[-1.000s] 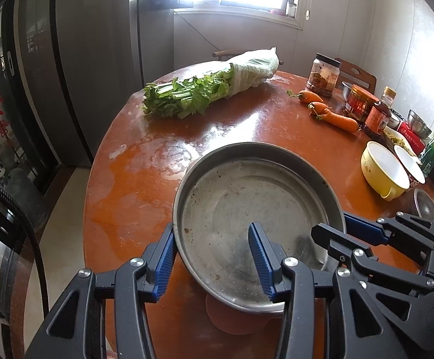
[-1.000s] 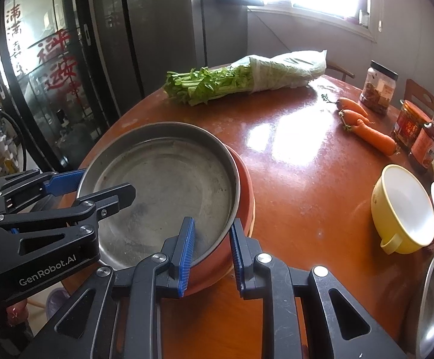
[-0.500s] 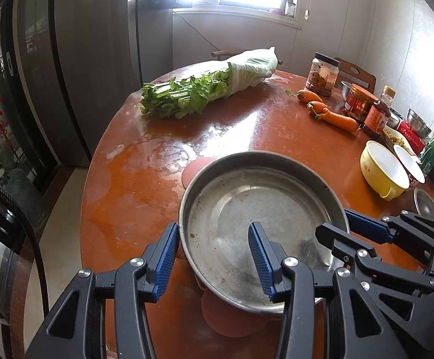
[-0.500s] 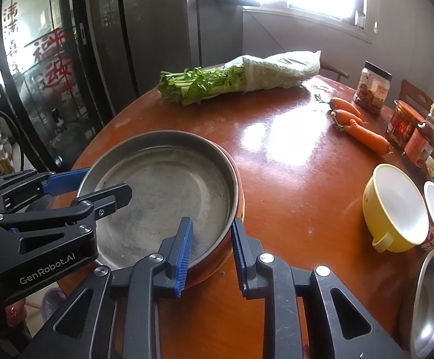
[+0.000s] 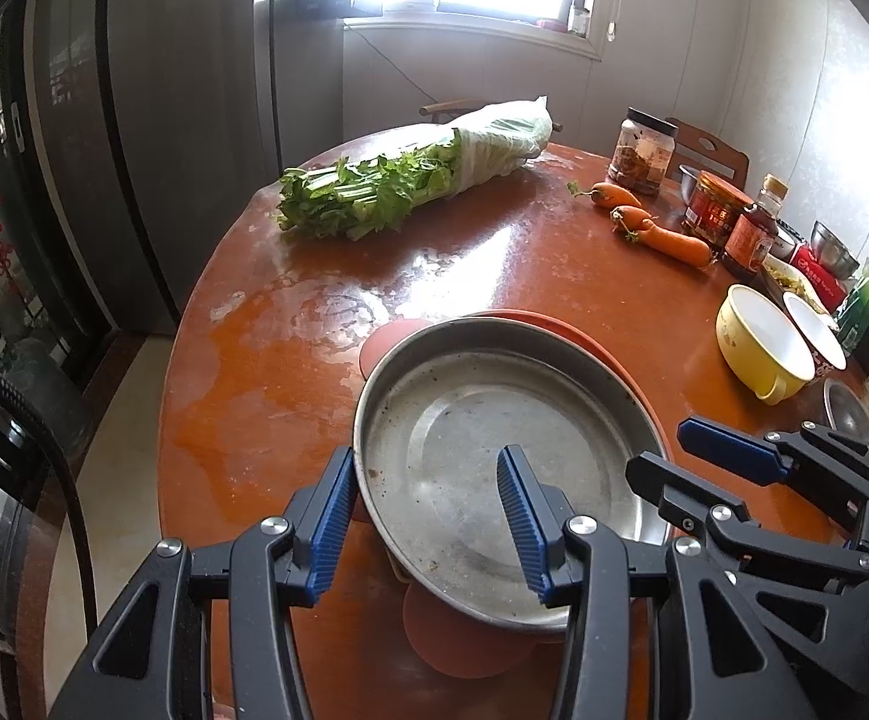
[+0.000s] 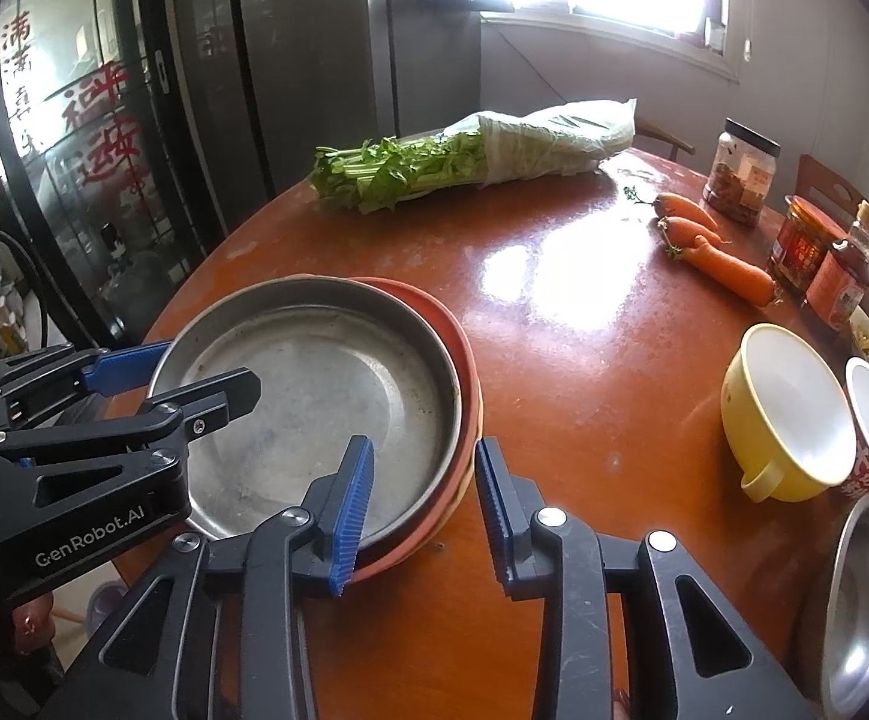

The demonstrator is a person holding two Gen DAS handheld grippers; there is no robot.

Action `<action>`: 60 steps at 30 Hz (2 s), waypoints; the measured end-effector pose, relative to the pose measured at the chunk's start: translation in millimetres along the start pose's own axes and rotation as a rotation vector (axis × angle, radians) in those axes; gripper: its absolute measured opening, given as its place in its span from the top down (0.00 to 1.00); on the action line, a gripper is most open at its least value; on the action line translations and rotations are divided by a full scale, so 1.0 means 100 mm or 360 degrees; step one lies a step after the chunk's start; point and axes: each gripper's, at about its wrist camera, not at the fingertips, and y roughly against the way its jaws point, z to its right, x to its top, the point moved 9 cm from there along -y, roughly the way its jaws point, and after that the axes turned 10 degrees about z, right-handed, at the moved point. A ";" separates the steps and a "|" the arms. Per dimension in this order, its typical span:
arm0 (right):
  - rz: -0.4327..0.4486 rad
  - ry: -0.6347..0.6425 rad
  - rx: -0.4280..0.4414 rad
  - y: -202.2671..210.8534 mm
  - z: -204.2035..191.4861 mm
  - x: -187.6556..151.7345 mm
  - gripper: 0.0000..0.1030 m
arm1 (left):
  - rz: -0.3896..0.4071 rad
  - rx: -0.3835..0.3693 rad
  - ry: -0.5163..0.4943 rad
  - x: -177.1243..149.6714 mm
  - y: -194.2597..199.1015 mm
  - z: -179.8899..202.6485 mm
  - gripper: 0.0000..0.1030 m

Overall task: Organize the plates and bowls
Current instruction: 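Lower the steel tray onto the pink plate and open the left gripper, then reach the left gripper to the large steel bowl rim and grasp it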

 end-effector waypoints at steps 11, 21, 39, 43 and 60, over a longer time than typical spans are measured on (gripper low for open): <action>0.0003 -0.0063 -0.0008 0.04 0.08 0.00 0.56 | 0.0071 -0.0017 0.0041 0.10 0.10 -0.05 0.48; 0.0029 -0.0074 -0.0002 0.14 0.10 0.03 0.53 | 0.0105 -0.0004 0.0042 0.15 0.18 -0.04 0.41; 0.0192 -0.0157 -0.0051 0.73 0.40 0.08 0.43 | 0.0208 -0.0089 -0.0030 0.33 0.55 0.43 0.32; 0.0258 -0.0207 -0.0121 0.92 0.61 0.09 0.43 | 0.0215 -0.0122 -0.0061 0.34 0.58 0.66 0.30; 0.0397 -0.0405 -0.0329 1.57 1.63 -0.07 0.38 | 0.0227 -0.0247 -0.0198 0.33 0.57 1.68 0.27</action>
